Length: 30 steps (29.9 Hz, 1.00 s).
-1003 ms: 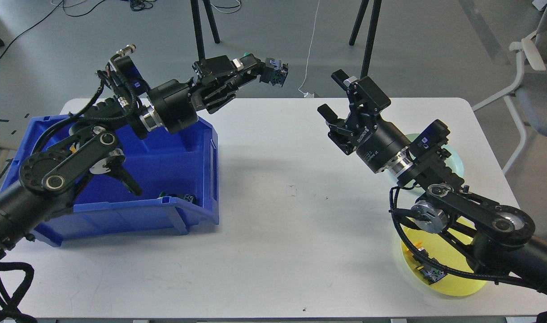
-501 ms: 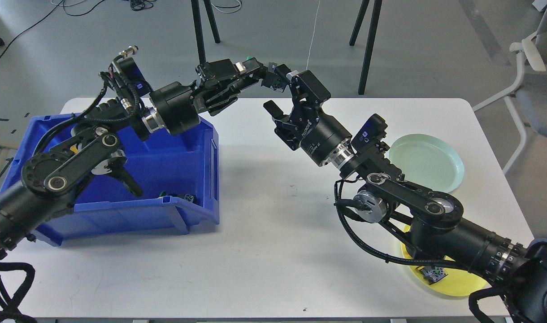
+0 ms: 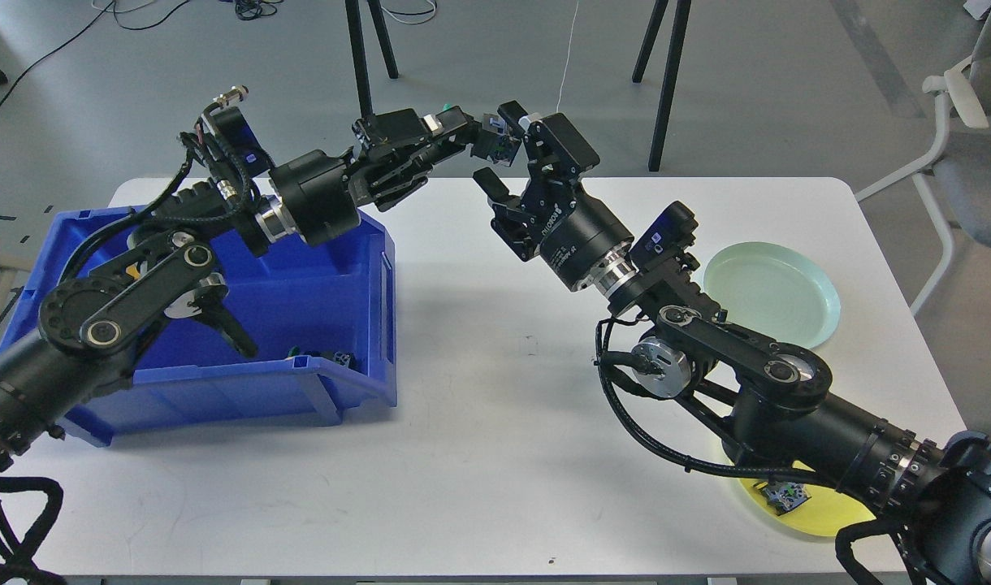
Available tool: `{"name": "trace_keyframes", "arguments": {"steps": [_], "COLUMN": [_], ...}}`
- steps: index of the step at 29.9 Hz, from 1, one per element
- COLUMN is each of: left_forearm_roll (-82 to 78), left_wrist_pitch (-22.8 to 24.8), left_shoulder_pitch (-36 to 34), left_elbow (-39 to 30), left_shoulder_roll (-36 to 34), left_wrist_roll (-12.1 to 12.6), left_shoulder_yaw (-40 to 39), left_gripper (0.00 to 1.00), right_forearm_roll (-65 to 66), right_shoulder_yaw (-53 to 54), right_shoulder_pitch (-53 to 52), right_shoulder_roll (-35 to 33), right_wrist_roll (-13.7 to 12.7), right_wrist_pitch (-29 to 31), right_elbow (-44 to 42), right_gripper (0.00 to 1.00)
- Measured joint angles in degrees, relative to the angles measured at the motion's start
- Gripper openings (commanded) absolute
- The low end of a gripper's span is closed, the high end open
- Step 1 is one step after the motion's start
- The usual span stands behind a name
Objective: Pass button and place on color plate
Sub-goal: 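Bring the right gripper up to the button held by the left gripper, then grasp the green button with the right gripper and open the left gripper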
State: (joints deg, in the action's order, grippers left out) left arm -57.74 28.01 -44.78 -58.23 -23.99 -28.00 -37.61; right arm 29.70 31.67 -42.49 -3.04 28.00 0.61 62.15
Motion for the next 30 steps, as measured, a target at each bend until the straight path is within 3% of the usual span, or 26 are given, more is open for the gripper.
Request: {"name": "trace_keyframes", "arguments": {"steps": [4, 8, 10, 24, 28, 30], "left_forearm_roll": [0.1, 0.2, 0.2, 0.2, 0.2, 0.2], "left_wrist_pitch": [0.0, 0.0, 0.0, 0.0, 0.0, 0.0], "left_shoulder_pitch": [0.0, 0.0, 0.0, -0.1, -0.1, -0.1], "left_elbow": [0.7, 0.8, 0.8, 0.9, 0.9, 0.9], "left_shoulder_roll": [0.0, -0.1, -0.1, -0.1, -0.1, -0.1], "left_wrist_roll": [0.0, 0.0, 0.0, 0.0, 0.0, 0.0], "left_shoulder_yaw": [0.0, 0.0, 0.0, 0.0, 0.0, 0.0], "left_gripper": [0.16, 0.16, 0.16, 0.17, 0.23, 0.32], "right_forearm_roll": [0.0, 0.0, 0.0, 0.0, 0.0, 0.0], "right_shoulder_yaw": [0.0, -0.4, -0.7, -0.9, -1.0, -1.0], "right_shoulder_pitch": [0.1, 0.2, 0.2, 0.0, 0.0, 0.0], "right_shoulder_roll": [0.5, 0.6, 0.6, 0.5, 0.5, 0.5], "right_wrist_roll": [0.0, 0.0, 0.0, 0.0, 0.0, 0.0], "right_wrist_pitch": [0.0, 0.0, 0.2, 0.3, 0.3, 0.3], "right_elbow": [0.0, 0.1, 0.3, 0.3, 0.3, 0.4], "right_gripper": [0.38, 0.15, 0.08, 0.0, 0.0, 0.0]}}
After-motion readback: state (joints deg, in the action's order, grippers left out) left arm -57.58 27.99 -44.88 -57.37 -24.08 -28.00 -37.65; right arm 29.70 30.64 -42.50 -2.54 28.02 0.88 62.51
